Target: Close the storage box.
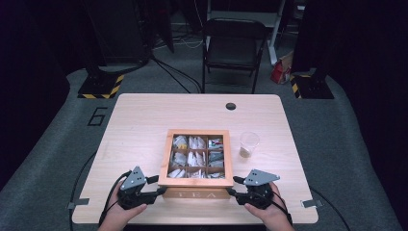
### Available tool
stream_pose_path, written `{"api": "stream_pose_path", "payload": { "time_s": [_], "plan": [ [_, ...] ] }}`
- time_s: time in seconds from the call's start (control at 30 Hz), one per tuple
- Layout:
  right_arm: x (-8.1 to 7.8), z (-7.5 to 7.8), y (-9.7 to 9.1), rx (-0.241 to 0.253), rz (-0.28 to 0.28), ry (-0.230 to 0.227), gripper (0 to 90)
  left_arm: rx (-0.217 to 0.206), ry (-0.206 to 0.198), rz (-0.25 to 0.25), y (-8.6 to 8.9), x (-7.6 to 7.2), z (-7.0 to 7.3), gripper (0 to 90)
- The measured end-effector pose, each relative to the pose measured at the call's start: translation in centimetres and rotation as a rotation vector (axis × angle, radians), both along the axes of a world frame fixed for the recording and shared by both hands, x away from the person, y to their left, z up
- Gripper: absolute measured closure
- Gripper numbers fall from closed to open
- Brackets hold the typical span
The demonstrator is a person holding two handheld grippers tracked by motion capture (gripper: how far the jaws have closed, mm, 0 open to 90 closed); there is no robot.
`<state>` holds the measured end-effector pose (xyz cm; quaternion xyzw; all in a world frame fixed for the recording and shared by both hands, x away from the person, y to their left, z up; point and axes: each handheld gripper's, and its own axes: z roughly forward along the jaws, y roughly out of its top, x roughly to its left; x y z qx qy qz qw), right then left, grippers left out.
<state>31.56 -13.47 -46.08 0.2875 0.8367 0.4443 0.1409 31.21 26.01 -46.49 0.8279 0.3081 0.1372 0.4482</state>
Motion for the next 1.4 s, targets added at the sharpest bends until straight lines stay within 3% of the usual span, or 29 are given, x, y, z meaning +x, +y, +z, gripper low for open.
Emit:
{"api": "stream_pose_path", "payload": {
  "time_s": [0.5,0.57,0.63,0.77,1.0,1.23,1.4],
  "plan": [
    [-0.1,0.0,-0.1,-0.003,-0.003,0.004,52.2,-0.013,0.016,0.003,0.1,-0.1,0.0,50.0],
    [-0.3,0.0,-0.2,-0.007,-0.009,0.001,52.2,-0.010,0.013,0.004,0.2,-0.2,-0.1,50.0],
    [-0.5,0.1,-0.3,-0.001,-0.006,0.001,53.9,0.019,0.028,-0.004,0.2,-0.2,-0.3,49.7],
    [-0.5,0.2,-0.8,0.021,-0.027,0.016,54.0,-0.035,0.034,0.001,0.8,-0.3,-0.3,51.4],
    [-0.4,0.3,-1.0,0.036,-0.033,0.020,53.9,-0.026,0.029,-0.009,1.1,-0.3,0.0,51.2],
    [-0.2,1.1,-1.7,0.071,-0.054,0.014,53.9,-0.078,0.027,0.006,2.0,-0.3,0.8,50.0],
    [-0.2,1.4,-2.1,0.074,-0.074,0.003,53.3,-0.062,0.014,0.019,2.8,0.0,1.3,49.8]
  ]
}}
